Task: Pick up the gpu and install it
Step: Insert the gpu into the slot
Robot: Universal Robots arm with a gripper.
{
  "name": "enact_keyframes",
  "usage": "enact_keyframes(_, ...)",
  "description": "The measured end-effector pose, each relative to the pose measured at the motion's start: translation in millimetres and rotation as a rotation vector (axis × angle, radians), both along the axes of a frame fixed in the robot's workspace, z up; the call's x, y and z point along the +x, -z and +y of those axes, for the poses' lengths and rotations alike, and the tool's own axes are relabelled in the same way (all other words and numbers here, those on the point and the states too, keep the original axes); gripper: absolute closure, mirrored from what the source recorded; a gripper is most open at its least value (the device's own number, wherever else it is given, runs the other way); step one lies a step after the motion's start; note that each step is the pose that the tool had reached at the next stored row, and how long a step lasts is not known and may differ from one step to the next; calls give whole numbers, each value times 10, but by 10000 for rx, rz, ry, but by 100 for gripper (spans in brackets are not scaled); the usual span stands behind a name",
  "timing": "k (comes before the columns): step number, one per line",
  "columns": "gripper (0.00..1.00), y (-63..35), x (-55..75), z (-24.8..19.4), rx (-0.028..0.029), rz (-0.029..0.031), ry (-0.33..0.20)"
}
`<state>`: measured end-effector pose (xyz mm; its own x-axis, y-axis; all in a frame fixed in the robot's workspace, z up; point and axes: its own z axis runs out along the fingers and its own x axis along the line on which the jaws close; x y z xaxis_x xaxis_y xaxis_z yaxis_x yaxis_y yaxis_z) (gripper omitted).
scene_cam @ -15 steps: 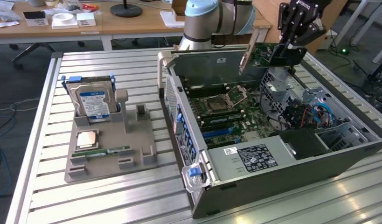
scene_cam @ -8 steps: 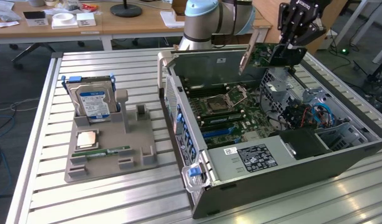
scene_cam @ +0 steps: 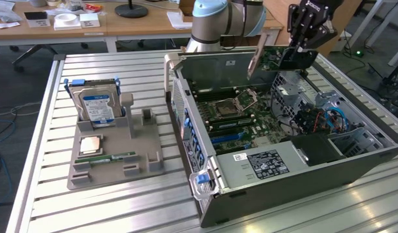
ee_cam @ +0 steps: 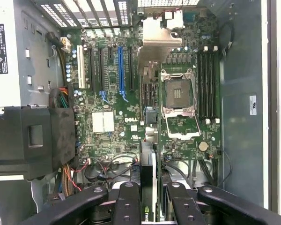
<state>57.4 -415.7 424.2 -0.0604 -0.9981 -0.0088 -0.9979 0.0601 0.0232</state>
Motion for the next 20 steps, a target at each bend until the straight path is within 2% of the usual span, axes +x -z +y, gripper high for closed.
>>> enact_keyframes(4,74,23,-35,0,0,-82,-7)
enact_keyframes(15,74,25,-39,0,0,-87,-7)
enact_keyframes(20,74,58,-54,0,0,-134,-7)
